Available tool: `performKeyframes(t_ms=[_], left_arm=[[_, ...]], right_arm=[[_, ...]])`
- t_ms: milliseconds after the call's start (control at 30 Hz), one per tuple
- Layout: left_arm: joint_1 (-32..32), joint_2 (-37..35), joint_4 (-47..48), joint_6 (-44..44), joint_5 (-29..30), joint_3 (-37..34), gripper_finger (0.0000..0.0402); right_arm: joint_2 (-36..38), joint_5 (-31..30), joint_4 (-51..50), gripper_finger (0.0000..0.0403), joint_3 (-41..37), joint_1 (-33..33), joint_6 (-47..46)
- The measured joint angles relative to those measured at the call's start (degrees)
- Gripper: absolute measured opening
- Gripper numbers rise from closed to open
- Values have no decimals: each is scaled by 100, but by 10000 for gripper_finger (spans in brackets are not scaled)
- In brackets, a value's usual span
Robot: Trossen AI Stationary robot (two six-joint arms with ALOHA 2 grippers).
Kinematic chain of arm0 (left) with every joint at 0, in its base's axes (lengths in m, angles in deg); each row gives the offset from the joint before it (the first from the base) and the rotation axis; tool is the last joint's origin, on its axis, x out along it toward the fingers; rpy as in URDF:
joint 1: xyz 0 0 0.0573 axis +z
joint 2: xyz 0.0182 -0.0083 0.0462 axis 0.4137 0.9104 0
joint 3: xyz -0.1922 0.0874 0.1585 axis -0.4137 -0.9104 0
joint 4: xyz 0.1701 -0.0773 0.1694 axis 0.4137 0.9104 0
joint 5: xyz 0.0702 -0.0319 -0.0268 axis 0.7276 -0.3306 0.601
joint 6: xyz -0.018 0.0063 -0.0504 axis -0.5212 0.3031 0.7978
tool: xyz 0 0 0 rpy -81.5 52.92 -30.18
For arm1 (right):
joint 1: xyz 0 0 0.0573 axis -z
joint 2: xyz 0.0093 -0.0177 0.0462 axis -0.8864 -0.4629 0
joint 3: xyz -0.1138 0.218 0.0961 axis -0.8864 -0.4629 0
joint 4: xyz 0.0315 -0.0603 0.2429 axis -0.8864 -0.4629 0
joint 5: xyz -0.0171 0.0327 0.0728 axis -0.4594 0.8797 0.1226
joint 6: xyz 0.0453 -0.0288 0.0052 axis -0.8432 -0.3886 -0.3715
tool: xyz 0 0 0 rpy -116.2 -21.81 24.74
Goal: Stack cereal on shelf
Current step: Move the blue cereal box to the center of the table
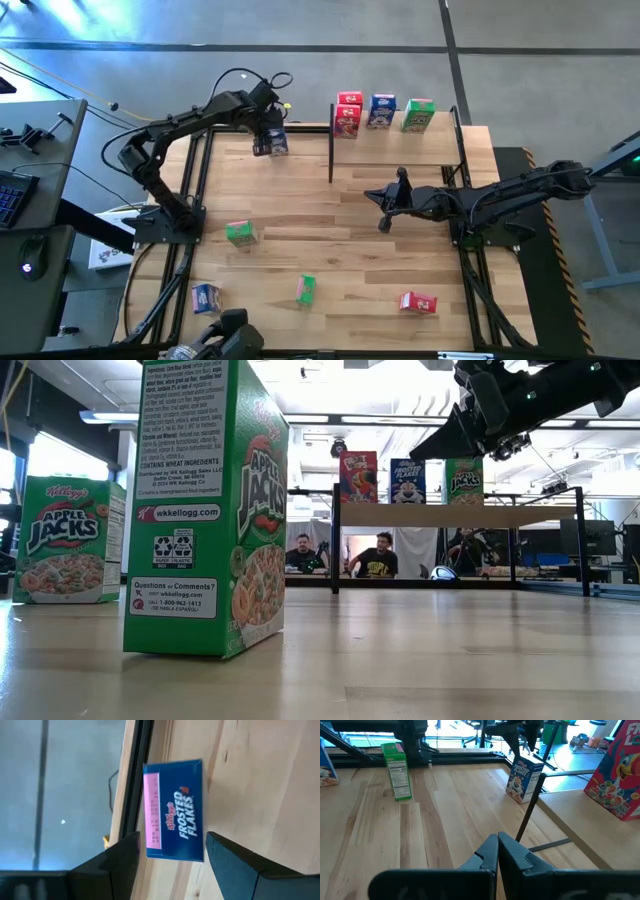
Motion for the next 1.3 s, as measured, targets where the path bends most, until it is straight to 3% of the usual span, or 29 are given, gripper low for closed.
performKeyframes(t_ms=[500,1000,1300], left_arm=[[134,367,43,-33,-395,5,216],[135,372,134,-3,-478,5,154],[-75,-137,376,196,-776,-8,150]], right_arm=[[0,-2,0,1,0,0,1],[0,-2,0,1,-1,-1,0],[0,-2,0,1,1,-1,0]])
